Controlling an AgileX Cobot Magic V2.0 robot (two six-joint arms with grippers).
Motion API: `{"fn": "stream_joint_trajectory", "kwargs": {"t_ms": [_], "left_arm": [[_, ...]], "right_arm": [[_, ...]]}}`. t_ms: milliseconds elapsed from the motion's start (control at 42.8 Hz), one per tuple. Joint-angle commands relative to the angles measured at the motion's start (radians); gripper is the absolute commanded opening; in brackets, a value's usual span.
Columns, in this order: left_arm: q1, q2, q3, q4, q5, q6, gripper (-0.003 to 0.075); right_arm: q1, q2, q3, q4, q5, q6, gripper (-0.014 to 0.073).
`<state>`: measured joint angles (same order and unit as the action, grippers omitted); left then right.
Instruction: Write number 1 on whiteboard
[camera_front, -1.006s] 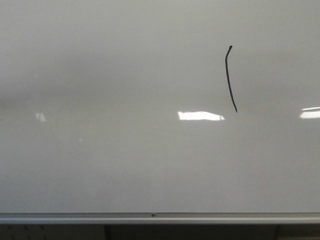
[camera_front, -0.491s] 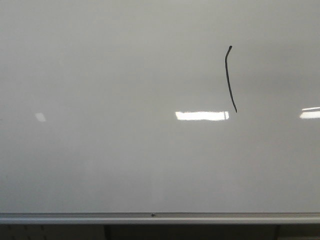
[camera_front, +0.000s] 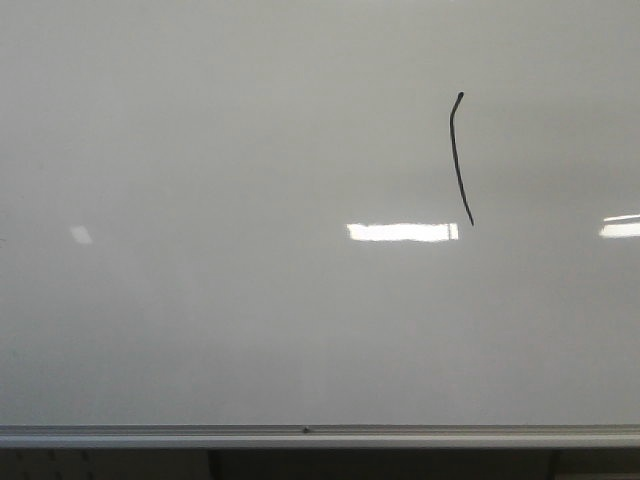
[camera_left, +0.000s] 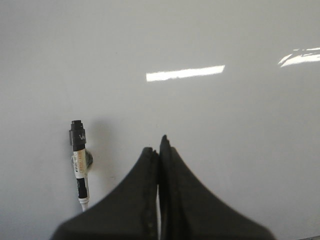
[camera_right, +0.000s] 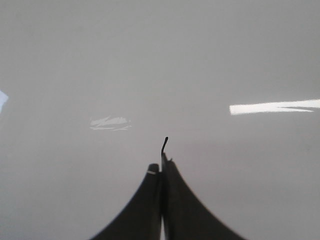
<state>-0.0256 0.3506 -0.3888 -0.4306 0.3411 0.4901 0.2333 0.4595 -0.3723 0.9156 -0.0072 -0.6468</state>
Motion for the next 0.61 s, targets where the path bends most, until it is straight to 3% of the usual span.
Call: {"fn": "stream_joint_trajectory", "kwargs": {"t_ms": [0, 585], "left_arm": [[-0.008, -0.066, 0.002, -0.026, -0.078, -0.003, -0.002], [-0.008, -0.127, 0.014, -0.026, -0.076, -0.003, -0.002]], "right_arm": [[-0.004, 0.008, -0.026, 0.006, -0.052, -0.009, -0.0061], [-0.004, 0.008, -0.026, 0.006, -0.049, -0.009, -0.0061]]}}
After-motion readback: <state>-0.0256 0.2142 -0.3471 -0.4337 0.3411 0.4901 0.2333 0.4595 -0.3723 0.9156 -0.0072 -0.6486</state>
